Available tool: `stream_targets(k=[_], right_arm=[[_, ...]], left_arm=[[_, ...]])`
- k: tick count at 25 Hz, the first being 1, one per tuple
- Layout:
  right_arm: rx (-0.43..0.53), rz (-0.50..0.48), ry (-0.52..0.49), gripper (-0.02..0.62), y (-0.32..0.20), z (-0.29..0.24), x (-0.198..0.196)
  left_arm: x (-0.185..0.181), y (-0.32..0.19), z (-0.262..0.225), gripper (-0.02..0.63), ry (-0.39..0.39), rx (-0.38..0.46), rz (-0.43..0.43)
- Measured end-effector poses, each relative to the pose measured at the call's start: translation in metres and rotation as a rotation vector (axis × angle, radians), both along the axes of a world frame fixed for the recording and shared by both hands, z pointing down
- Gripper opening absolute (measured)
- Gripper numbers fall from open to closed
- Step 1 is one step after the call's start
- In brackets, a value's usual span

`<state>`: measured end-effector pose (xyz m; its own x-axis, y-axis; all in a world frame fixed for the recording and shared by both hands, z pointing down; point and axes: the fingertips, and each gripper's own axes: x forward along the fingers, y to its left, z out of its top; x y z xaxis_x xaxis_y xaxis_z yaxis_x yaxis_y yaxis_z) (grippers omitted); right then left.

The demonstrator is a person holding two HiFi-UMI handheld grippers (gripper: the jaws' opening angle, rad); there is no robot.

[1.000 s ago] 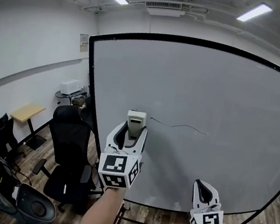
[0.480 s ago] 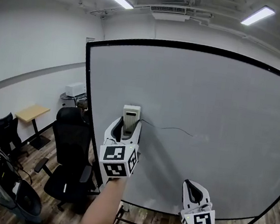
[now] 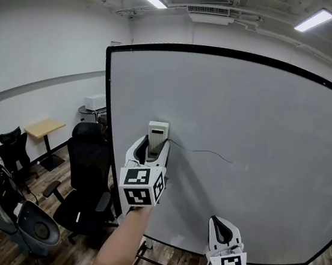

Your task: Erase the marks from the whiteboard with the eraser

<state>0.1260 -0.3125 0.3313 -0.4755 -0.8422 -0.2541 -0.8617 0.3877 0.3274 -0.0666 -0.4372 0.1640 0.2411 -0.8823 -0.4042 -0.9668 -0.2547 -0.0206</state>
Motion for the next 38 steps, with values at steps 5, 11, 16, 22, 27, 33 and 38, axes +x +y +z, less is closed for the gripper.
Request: stream_targets(k=[5,11,16,22,27,33,38], right_arm=[[0.004,-0.012,-0.009,0.018,0.001,0.003,0.0],[0.011,-0.006,-0.027,0.018,-0.003,-0.001,0.007],[0.032,0.019,-0.026,0.018,0.006,-0.005,0.015],[0.099,0.068,-0.048,0.018,0.018,-0.017,0.037],[0.098,0.081,-0.057,0.018,0.021,-0.018,0.044],[0.105,0.091,-0.064,0.018,0.025,-0.019,0.053],[0.11,0.109,-0.067,0.018,0.026,-0.019,0.061]], left_arm=[[0.001,0.0,-0.001,0.244,0.02,-0.008,0.01],[0.017,-0.001,-0.006,0.244,0.038,-0.002,0.047],[0.039,0.008,0.001,0.244,0.022,-0.011,0.075],[0.068,0.014,-0.001,0.244,0.03,-0.006,0.123],[0.086,0.017,-0.001,0.244,0.03,-0.017,0.168],[0.117,0.027,-0.001,0.244,0.01,-0.002,0.211],[0.145,0.033,0.0,0.244,-0.009,0.006,0.248]])
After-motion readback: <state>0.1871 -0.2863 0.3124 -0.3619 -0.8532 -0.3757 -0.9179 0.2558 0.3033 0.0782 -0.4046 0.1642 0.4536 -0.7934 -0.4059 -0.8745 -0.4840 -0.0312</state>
